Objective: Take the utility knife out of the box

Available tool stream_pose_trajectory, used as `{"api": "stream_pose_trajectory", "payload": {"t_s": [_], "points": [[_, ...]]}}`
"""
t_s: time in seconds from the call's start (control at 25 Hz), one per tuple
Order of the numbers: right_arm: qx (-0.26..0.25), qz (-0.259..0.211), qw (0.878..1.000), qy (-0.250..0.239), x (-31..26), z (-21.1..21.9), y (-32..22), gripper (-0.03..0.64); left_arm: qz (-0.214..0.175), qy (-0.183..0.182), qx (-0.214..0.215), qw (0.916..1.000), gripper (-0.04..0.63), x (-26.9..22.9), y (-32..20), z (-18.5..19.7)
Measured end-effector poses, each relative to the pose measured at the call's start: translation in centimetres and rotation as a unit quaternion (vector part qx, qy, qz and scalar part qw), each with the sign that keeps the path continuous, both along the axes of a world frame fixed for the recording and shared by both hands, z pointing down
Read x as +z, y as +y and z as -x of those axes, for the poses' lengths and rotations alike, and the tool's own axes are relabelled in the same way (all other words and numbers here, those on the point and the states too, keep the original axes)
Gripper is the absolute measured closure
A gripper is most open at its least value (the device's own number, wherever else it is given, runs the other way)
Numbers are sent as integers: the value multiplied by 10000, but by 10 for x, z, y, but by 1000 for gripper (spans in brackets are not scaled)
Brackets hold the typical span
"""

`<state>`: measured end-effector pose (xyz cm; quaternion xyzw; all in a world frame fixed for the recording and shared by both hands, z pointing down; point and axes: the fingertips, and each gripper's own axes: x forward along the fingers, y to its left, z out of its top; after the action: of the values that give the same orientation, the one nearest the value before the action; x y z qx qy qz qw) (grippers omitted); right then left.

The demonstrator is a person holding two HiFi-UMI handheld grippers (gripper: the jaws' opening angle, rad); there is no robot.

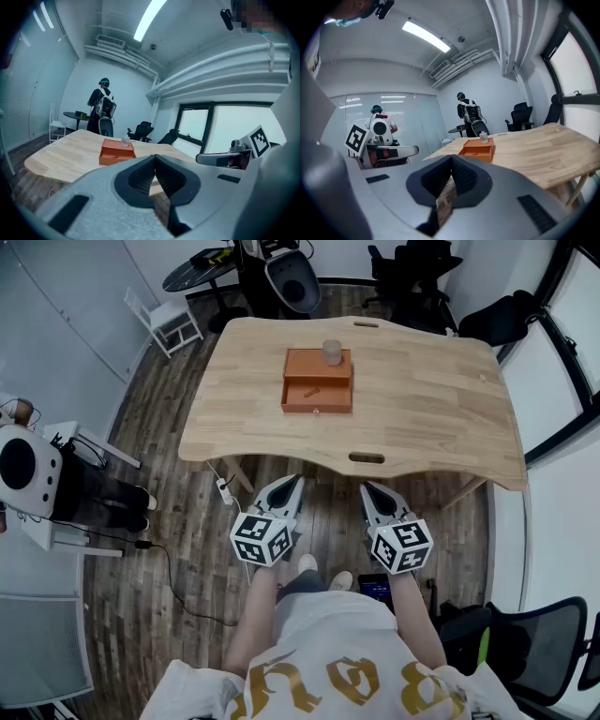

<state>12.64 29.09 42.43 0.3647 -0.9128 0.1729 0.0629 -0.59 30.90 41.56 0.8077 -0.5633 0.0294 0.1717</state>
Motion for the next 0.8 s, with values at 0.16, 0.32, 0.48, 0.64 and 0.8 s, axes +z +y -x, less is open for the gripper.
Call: {"api": "stream_pose_trajectory", "payload": {"t_s": [0.16, 0.32, 0.48, 0.64, 0.8], "points": [[-13, -20, 10000, 67, 1, 0, 2, 606, 29, -18, -39, 10000, 586, 2, 1, 0], [-49, -115, 9998, 163, -1, 1, 3, 606, 8, -30, -50, 10000, 586, 0, 3, 0], [-82, -106, 9997, -218, -8, -2, 3, 604, -40, 1, -53, 10000, 586, -2, 2, -4], [-294, -144, 9974, -638, -17, 5, 8, 604, -74, -12, 6, 10000, 586, -5, 3, -6], [-372, -117, 9960, -799, -20, 5, 2, 604, -55, -27, 11, 10000, 586, -3, -3, -5]]}}
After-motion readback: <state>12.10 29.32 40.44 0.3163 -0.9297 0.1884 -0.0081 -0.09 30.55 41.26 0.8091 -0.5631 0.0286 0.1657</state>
